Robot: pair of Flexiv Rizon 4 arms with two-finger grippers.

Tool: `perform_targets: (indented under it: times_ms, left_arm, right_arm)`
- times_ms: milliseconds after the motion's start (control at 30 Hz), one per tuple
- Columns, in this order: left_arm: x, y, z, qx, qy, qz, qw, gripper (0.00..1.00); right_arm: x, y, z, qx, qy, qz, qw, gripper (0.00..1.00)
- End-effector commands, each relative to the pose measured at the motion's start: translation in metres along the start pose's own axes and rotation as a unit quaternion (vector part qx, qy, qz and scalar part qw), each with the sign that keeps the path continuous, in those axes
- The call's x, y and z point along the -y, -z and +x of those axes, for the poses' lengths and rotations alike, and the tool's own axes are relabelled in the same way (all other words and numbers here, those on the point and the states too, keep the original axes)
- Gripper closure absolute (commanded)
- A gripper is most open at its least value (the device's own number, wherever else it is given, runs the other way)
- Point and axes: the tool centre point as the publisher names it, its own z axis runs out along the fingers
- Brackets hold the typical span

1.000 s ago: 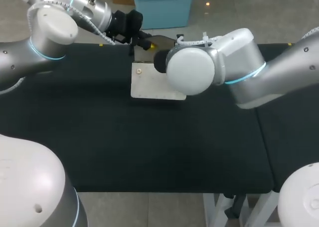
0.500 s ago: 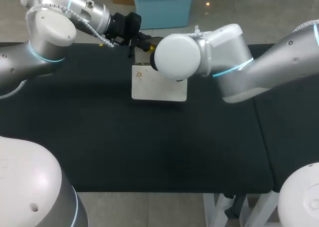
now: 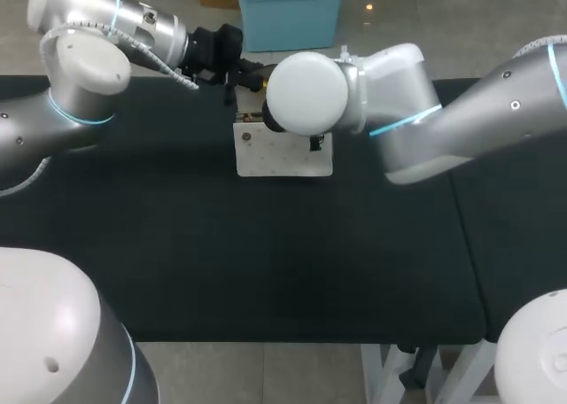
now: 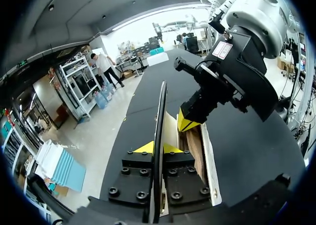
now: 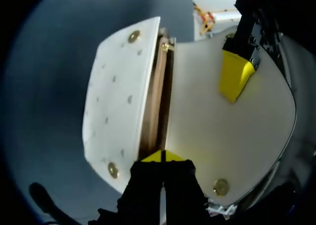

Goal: Pick up the bag, open it, inspect its contents, close it, and place it on the opposite side

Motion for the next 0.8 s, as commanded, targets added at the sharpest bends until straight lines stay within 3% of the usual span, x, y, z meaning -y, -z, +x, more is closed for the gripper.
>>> perform_targets:
  times_ms: [33, 367, 800]
  left_arm:
    - [0.003, 0.001, 0.005, 0.013, 0.0, 0.002, 1.0, 1.0]
    - [0.008, 0.003, 0.008, 0.013, 0.0, 0.014, 1.0, 1.0]
    - [0.015, 0.002, 0.017, 0.0, -0.005, 0.026, 1.0, 1.0]
  right_arm:
    - [0.002, 0.005, 0.009, 0.0, -0.002, -0.003, 1.0, 1.0]
    - [0.003, 0.003, 0.034, -0.029, -0.019, -0.017, 0.999, 1.0]
    - [-0.012, -0.004, 0.018, -0.021, -0.02, -0.023, 0.999, 1.0]
